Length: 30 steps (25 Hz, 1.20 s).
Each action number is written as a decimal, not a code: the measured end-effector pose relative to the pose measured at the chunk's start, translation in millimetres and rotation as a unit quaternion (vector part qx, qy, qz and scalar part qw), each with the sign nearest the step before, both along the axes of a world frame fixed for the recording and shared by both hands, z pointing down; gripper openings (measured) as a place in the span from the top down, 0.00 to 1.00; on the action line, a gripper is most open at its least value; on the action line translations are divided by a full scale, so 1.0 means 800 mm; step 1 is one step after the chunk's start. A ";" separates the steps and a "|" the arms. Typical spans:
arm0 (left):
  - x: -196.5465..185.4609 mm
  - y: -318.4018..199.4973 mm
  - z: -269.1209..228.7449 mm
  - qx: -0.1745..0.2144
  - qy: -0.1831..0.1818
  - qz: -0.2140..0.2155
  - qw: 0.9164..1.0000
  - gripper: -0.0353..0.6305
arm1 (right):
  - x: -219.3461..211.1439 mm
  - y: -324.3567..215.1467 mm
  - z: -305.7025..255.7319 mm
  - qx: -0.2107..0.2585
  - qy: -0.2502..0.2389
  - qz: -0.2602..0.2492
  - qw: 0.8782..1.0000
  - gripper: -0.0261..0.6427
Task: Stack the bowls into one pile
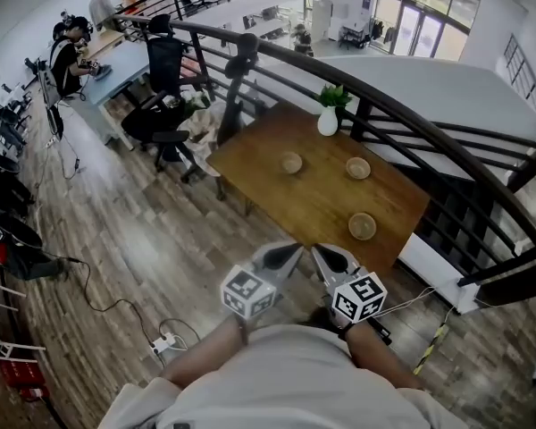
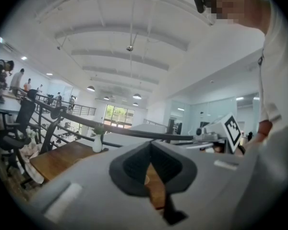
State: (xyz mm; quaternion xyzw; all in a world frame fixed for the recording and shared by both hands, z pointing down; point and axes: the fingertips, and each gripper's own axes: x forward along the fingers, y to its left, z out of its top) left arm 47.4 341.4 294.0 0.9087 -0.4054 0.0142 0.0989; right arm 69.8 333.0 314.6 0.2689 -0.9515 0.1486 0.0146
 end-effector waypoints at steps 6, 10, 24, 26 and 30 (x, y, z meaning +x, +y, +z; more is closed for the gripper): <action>0.038 -0.076 -0.005 0.005 0.002 0.010 1.000 0.94 | 0.037 -0.078 -0.005 0.003 0.001 0.008 1.000 0.95; 0.080 -0.126 -0.016 0.011 0.004 0.017 1.000 0.94 | 0.080 -0.126 -0.015 0.008 0.003 0.014 1.000 0.95; 0.245 -0.224 0.000 0.006 0.003 0.076 0.997 0.94 | 0.254 -0.218 -0.002 0.003 0.001 0.084 0.996 0.95; 0.261 -0.232 0.001 0.005 0.004 0.090 0.996 0.94 | 0.269 -0.226 -0.001 0.002 0.001 0.098 0.995 0.95; 0.289 -0.246 0.005 0.003 0.005 0.121 0.993 0.94 | 0.296 -0.239 0.001 0.000 0.002 0.127 0.992 0.95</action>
